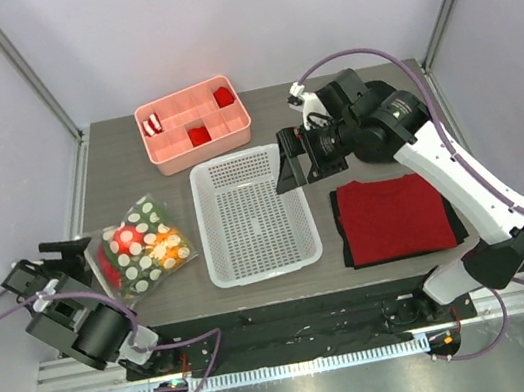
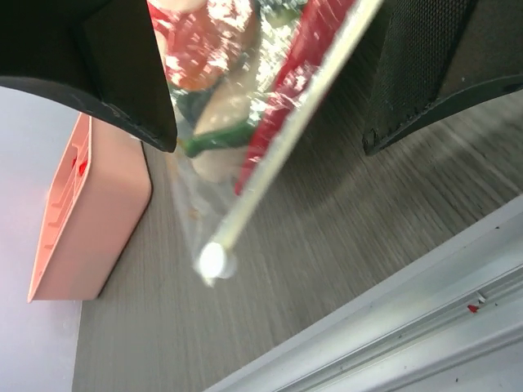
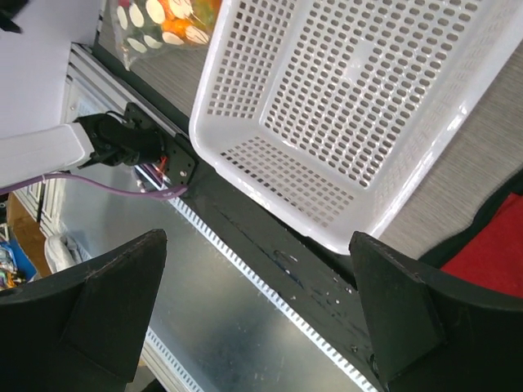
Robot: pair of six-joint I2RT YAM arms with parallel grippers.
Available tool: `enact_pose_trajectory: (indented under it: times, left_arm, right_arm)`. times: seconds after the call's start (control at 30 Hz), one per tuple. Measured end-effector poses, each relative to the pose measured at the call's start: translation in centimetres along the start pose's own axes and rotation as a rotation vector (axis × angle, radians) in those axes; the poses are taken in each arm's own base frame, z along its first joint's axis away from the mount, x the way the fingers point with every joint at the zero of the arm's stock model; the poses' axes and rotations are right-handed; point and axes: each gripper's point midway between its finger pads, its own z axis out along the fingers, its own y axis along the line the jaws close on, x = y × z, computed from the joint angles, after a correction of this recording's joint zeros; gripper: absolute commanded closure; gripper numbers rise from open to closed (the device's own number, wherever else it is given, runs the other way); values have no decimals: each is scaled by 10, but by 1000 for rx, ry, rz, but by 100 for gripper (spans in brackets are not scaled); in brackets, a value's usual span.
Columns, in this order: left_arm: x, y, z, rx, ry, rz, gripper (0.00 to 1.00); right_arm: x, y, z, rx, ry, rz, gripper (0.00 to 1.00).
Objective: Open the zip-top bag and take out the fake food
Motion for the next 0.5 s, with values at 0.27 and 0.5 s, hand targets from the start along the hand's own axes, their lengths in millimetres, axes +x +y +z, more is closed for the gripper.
enact_pose_trajectory:
  times: [0.27,0.5]
  left_arm:
    - [20,11,15,59,39,-101,50]
    - [18,-7,13,135,49,-109,100]
  right_arm:
    - [-21,8,5,-35,-84,1,0]
    - [-48,5,38,-74,-198,14,0]
